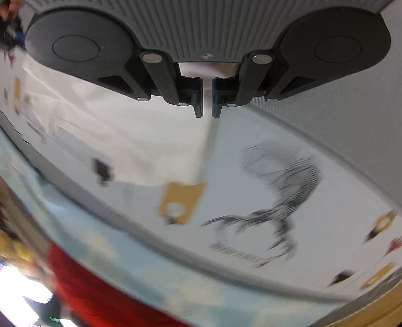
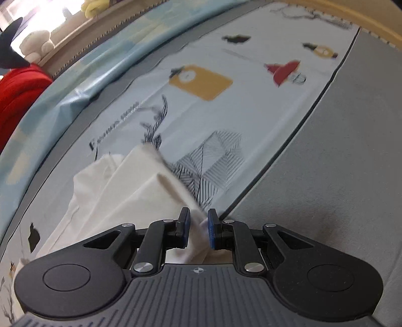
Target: Fold small clothes
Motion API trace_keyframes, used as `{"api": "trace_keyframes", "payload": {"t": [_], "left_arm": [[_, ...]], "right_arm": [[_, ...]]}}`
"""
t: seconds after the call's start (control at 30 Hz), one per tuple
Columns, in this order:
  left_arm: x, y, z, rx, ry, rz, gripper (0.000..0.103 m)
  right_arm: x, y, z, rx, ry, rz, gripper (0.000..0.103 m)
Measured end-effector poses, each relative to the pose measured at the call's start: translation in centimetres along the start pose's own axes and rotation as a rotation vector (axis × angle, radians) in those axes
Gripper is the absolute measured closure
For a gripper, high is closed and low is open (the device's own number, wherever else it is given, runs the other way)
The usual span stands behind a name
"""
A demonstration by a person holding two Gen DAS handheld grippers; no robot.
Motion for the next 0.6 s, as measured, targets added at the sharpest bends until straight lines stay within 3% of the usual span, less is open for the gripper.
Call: {"api": "trace_keyframes", "payload": {"t": [0.07, 0.13, 0.2, 0.27, 0.37, 0.43, 0.5, 0.6], "left_arm": [[-0.4, 0.9, 0.6, -0.047, -0.028, 0.027, 0.097], [-1.4, 0.4, 2.3, -0.018, -0.106, 0.023, 0.094], [-2.4, -1.4, 4.2, 0.037, -0.188, -0.034, 0.094], [-2.4, -1.9, 4.2, 0.023, -0.201, -0.072, 0.094], [-1.1, -1.1, 2.3, 0.011, -0.121, -0.049, 0.092], [-0.8, -0.5, 2.0, -0.003, -0.097, -0.036, 0.077], [-1.6, -0.6, 3.0, 0.013, -0.161, -0.055, 0.076], [-3.1, -0.4, 3.0, 0.017, -0.231, -0.086, 0.076]], "right_arm": [[0.6, -0.4, -0.9, 0.025, 0.062, -0.02, 0.088], [0.8, -1.1, -1.3, 0.064, 0.083, -0.041, 0.088], [0.2, -1.1, -0.2, 0.107, -0.002, -0.001, 0.085], [-0.8, -0.4, 1.4, 0.084, -0.117, 0.043, 0.086], [-0.5, -0.9, 0.7, 0.062, -0.087, 0.022, 0.085], [0.0, -1.7, -0.4, 0.081, -0.038, -0.014, 0.08], [0.1, -1.7, -0.4, 0.096, -0.054, -0.013, 0.073], [-0.9, 0.4, 0.9, 0.069, -0.174, 0.026, 0.076]]}}
Point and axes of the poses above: each gripper's, at about its wrist camera, not at the fingertips, and z roughly the way its jaws point, y to its right, x to its top, the point moved 6 cm from there along z, roughly the way its jaws point
